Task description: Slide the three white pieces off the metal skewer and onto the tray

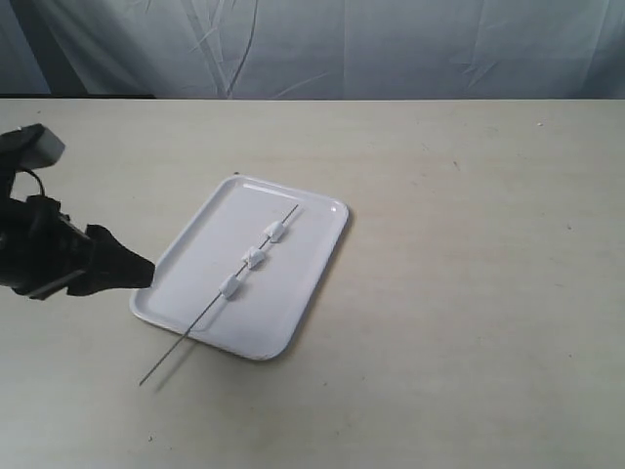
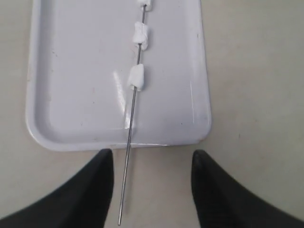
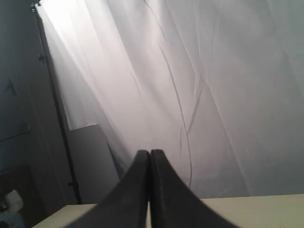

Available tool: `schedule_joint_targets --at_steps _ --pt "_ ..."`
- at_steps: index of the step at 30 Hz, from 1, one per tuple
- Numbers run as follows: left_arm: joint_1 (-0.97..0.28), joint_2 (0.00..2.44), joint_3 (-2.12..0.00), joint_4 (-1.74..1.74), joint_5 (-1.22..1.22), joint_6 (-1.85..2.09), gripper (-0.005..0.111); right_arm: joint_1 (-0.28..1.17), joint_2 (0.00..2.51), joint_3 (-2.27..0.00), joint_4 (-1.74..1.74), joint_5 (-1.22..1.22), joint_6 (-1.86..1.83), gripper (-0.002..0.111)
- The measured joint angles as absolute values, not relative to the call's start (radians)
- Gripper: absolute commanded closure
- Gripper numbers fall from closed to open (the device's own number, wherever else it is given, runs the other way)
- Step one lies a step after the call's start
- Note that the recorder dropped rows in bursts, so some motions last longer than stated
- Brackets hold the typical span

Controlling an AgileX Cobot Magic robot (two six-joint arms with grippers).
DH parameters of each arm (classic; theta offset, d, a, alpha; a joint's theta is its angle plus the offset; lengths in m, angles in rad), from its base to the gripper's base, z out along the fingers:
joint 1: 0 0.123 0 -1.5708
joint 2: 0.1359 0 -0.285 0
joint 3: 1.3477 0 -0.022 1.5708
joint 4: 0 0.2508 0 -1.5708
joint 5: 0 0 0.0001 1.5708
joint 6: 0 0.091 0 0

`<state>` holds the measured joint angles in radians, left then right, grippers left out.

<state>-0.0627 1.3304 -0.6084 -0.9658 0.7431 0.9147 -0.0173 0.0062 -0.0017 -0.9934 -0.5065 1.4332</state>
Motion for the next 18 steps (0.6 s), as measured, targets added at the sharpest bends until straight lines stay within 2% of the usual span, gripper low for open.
schedule_joint_targets --at_steps 4,7,9,11,14,18 --pt "-0.147 1.398 -0.608 -0.96 0.651 0.919 0.062 -0.017 0.006 -0.002 -1.02 -0.52 1.436 0.109" --pt "-0.198 1.452 -0.608 -0.96 0.587 0.919 0.062 -0.017 0.006 -0.044 -1.085 -0.437 1.441 0.108" --pt "-0.226 1.482 -0.608 -0.96 0.565 0.919 0.062 -0.017 0.016 -0.121 -1.161 -0.367 1.463 0.101" --pt "-0.243 1.508 -0.608 -0.96 0.546 0.919 0.062 -0.017 0.058 -0.213 -1.273 -0.311 1.536 0.088" --pt "-0.255 1.536 -0.618 -0.95 0.53 0.919 0.062 -0.017 0.176 -0.365 -1.529 -0.275 1.778 0.073" --pt "-0.259 1.548 -0.635 -0.943 0.515 0.919 0.062 -0.017 0.423 -0.522 -1.692 -0.312 2.054 0.071"
